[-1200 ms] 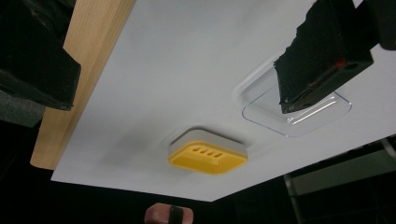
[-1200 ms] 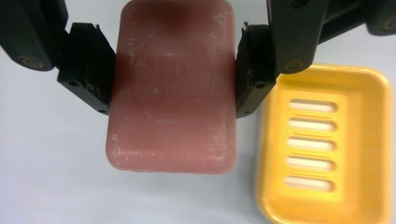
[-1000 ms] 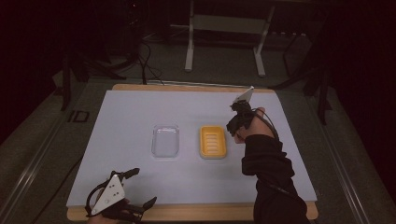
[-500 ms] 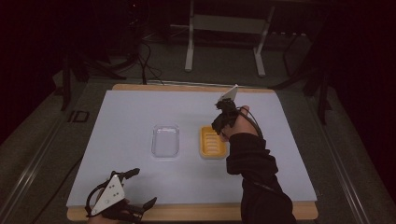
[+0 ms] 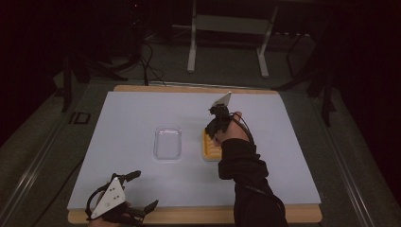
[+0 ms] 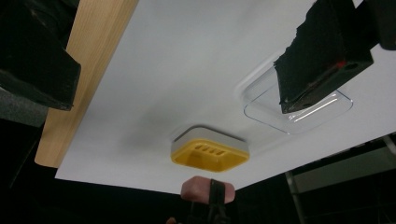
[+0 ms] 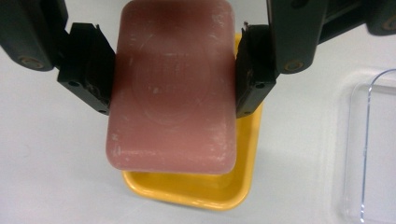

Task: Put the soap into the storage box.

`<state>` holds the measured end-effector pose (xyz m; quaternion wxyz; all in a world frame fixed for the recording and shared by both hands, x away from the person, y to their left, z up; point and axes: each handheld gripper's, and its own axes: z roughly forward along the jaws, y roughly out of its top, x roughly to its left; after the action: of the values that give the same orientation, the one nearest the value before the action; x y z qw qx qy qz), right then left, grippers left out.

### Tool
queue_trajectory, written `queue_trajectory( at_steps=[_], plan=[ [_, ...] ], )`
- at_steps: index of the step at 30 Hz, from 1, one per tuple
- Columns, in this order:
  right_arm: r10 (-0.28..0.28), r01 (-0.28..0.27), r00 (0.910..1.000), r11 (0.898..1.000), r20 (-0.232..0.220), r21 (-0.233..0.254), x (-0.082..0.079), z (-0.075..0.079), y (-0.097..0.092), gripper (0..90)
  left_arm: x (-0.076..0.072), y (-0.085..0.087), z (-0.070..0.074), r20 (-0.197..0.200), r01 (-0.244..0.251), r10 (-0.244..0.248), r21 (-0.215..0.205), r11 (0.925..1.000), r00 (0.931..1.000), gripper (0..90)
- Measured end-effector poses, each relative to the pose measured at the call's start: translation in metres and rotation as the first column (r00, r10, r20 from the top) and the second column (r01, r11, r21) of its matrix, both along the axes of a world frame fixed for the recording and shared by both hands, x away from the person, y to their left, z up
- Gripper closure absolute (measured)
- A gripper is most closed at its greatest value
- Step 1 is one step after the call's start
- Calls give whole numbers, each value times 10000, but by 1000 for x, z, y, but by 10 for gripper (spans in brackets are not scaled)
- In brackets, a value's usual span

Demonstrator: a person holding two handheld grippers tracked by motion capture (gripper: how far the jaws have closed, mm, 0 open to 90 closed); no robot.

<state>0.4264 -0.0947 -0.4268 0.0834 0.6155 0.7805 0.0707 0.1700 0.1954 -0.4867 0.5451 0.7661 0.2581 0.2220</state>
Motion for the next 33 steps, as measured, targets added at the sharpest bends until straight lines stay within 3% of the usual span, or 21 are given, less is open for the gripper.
queue_trajectory(
  at_steps=[12, 19, 33],
  plan=[
    [-200, 195, 9996, 9995, 199, 263, 2, -21, 5, 372, 0, 0, 0, 1, 50, -50, 14, 10000, 10000, 2],
    [-389, 387, 9992, 9974, 23, 605, 5, -35, 3, 373, 0, 0, 0, -29, 62, -62, 14, 10000, 10000, 2],
    [-446, 464, 9983, 9977, -381, 489, 8, -57, 4, 371, 0, 0, 0, -29, 79, -79, 63, 9999, 10000, 2]
  ],
)
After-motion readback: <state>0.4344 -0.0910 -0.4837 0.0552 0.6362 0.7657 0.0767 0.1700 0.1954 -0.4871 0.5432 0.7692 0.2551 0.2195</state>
